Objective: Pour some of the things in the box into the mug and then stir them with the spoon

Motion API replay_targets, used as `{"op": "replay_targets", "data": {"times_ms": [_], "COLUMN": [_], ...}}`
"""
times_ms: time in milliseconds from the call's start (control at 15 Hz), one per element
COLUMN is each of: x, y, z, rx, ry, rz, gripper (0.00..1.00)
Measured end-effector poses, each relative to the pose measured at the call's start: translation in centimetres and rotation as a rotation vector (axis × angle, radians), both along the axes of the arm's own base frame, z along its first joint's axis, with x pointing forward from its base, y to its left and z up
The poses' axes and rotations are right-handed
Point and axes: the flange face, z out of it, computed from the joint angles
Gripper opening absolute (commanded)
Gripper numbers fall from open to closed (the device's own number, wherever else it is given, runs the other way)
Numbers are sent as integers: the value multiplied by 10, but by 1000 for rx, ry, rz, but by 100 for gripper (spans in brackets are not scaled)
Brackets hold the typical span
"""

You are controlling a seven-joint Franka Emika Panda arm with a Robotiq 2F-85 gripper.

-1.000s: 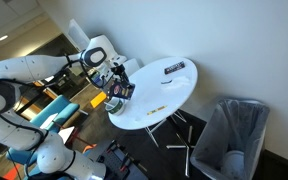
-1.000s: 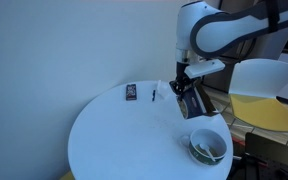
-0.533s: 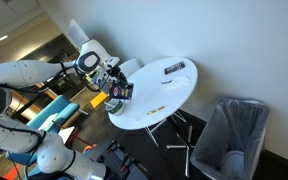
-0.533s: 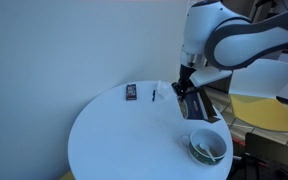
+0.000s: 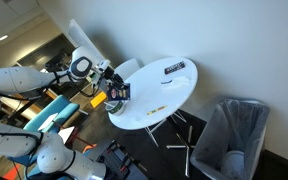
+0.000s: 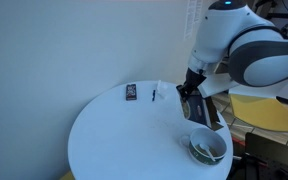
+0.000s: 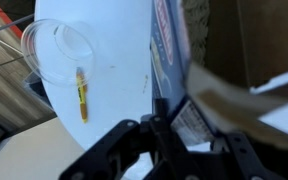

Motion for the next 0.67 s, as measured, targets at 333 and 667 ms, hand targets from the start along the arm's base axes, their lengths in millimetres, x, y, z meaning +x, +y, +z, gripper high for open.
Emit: {"op": "replay_targets", "data": {"times_ms": [333, 667], "x": [-14, -24], "y": [12, 22], "z": [-1, -2], "rx": [-51, -102], "ry": [-66, -150], "rz": [-12, -17], "gripper": [11, 11]}}
